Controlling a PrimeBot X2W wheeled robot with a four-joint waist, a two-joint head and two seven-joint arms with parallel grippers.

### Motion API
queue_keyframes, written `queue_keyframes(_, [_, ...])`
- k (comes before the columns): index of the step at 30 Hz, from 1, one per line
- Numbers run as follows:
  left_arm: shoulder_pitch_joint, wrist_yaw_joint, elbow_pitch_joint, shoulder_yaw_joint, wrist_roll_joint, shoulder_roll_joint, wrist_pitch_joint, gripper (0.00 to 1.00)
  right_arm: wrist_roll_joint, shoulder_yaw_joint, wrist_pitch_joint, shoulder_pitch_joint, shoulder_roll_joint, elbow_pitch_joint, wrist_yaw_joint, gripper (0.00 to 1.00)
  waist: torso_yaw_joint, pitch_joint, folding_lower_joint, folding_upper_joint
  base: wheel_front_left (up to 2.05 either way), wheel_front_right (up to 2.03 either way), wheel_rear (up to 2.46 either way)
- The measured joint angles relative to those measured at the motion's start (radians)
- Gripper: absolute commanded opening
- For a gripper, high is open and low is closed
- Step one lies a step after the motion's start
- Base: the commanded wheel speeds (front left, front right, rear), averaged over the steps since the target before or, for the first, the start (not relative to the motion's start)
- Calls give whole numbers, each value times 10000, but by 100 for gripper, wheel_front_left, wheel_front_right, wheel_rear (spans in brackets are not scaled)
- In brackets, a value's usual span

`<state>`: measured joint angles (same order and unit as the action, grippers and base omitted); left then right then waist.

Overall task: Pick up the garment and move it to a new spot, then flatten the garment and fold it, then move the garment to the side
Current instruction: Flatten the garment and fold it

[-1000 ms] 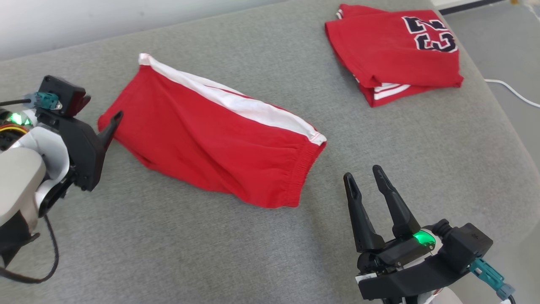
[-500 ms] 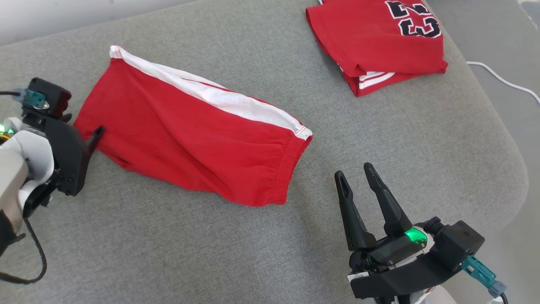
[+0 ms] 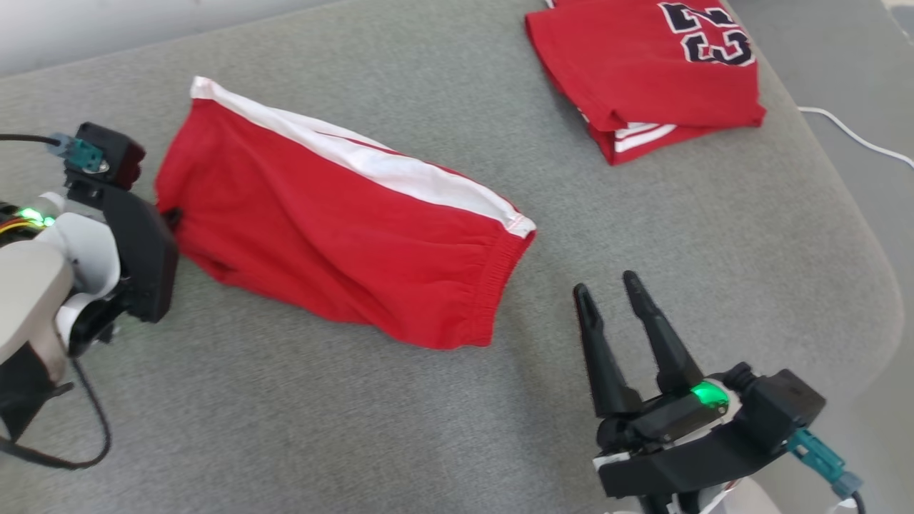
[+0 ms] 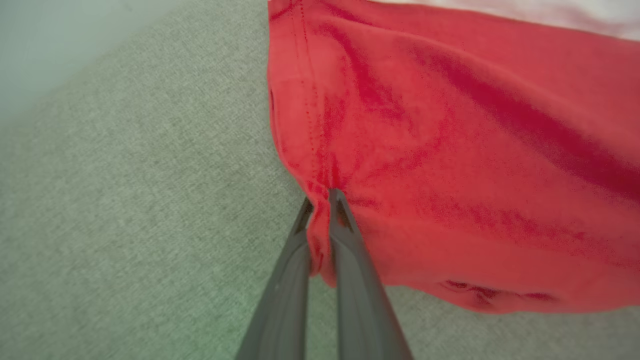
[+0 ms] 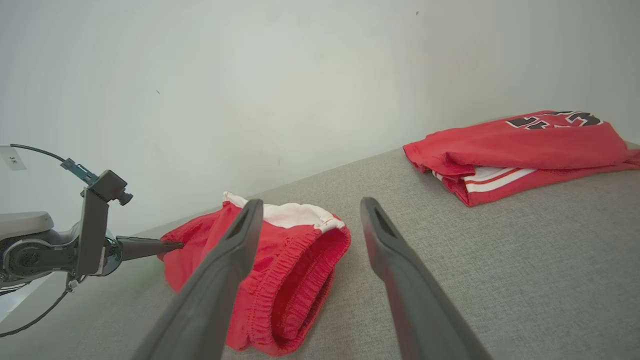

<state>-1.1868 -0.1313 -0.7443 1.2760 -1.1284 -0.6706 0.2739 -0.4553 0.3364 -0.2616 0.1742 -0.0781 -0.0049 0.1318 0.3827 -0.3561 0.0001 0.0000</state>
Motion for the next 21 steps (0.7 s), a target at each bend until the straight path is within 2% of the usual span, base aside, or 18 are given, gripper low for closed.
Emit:
queue_keyframes(9, [293,-2,786,-65,-454,253,-940,0,15,-652,0,1,-213,35,0,100,-761,502,0,0,0,0,0])
queue_keyframes(21, [2204,104,1755,-136,-1003,190,-2527,0,15,-1281,0,-557,-288,320,0,100,-2063,1546,-1,0,0,0,0])
